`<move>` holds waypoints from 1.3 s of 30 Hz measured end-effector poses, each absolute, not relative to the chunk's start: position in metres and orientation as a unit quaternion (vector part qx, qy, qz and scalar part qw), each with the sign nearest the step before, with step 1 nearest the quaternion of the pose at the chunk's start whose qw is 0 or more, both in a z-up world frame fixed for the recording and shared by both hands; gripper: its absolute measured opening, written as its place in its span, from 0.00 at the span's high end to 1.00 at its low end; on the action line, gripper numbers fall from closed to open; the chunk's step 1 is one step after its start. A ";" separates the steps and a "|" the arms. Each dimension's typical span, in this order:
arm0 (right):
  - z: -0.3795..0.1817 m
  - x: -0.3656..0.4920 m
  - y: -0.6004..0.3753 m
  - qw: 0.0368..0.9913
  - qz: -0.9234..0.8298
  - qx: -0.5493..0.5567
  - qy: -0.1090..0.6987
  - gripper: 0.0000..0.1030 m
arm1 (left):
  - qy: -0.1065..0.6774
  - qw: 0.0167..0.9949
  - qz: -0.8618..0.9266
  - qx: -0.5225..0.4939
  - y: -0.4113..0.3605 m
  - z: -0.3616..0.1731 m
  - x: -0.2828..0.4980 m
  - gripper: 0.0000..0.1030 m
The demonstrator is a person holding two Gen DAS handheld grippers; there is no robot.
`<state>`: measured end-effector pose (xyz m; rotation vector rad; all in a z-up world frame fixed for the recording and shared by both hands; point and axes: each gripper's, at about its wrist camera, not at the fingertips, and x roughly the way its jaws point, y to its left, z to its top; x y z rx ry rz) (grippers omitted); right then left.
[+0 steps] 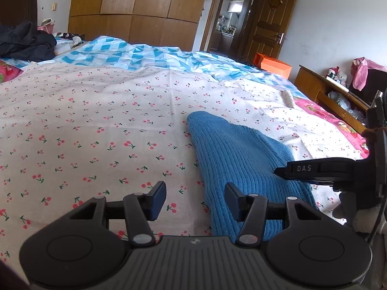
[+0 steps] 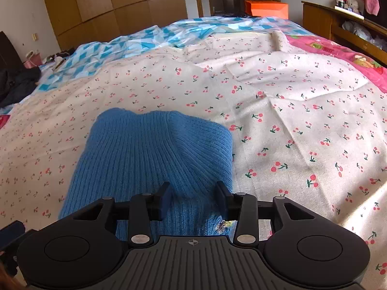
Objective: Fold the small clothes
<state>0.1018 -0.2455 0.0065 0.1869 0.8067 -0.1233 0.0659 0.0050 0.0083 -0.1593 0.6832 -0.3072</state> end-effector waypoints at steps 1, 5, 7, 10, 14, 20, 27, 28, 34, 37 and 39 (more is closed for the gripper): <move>0.008 0.101 -0.246 0.915 -0.056 0.089 0.389 0.62 | 0.331 0.929 -0.146 -0.079 0.006 0.010 0.065 0.44; 0.019 0.094 -0.251 0.929 -0.032 0.102 0.355 0.62 | 0.315 0.936 -0.137 -0.078 0.002 0.026 0.072 0.44; 0.024 0.095 -0.256 0.935 -0.015 0.129 0.331 0.62 | 0.310 0.937 -0.139 -0.078 -0.005 0.033 0.084 0.44; 0.025 0.106 -0.260 0.940 0.004 0.146 0.307 0.62 | 0.307 0.940 -0.140 -0.051 -0.026 0.040 0.112 0.44; 0.010 0.119 -0.267 0.945 0.001 0.133 0.298 0.62 | 0.319 0.936 -0.145 -0.024 -0.057 0.028 0.149 0.44; -0.021 0.126 -0.308 0.919 -0.006 0.198 0.340 0.64 | 0.376 0.917 -0.133 0.013 -0.084 -0.017 0.169 0.43; -0.027 0.123 -0.313 0.912 -0.005 0.222 0.346 0.60 | 0.367 0.922 -0.123 0.021 -0.086 -0.005 0.162 0.43; -0.025 0.121 -0.314 0.913 -0.005 0.225 0.341 0.59 | 0.363 0.923 -0.123 0.027 -0.087 -0.003 0.159 0.44; -0.010 0.110 -0.302 0.932 0.003 0.187 0.310 0.58 | 0.358 0.925 -0.118 0.042 -0.082 -0.006 0.137 0.43; -0.017 0.117 -0.295 0.928 -0.005 0.157 0.337 0.57 | 0.361 0.924 -0.121 0.040 -0.082 0.001 0.133 0.43; -0.022 0.118 -0.299 0.921 -0.009 0.167 0.351 0.56 | 0.363 0.922 -0.122 0.052 -0.084 0.001 0.130 0.43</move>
